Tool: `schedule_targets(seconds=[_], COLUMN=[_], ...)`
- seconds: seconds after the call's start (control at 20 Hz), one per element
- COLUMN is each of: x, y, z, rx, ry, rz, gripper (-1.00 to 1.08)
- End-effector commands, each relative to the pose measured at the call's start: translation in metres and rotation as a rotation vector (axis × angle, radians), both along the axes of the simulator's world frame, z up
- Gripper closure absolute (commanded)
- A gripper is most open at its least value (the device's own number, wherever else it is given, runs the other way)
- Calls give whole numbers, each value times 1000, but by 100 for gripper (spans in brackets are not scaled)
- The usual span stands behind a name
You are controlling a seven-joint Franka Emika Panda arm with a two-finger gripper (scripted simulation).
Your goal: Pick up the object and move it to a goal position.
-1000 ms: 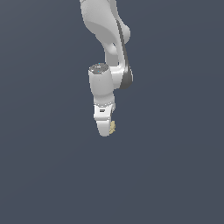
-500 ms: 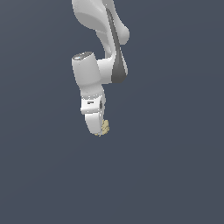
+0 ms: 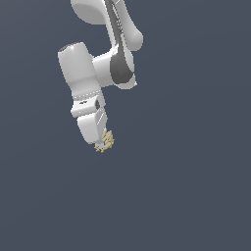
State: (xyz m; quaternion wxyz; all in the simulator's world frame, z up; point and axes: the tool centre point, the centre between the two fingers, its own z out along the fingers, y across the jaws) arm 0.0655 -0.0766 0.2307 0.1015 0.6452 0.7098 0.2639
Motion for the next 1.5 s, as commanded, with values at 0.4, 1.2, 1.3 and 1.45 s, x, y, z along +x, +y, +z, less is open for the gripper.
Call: schedule_targets(seconds=[0.4, 1.2, 1.3, 1.45], x=[23, 43, 44, 45], y=[-36, -107, -115, -124], z=[71, 194, 206, 221], rx=[63, 178, 190, 206], ry=[-175, -477, -508, -544], rz=[94, 262, 280, 303], gripper=[108, 108, 108, 108])
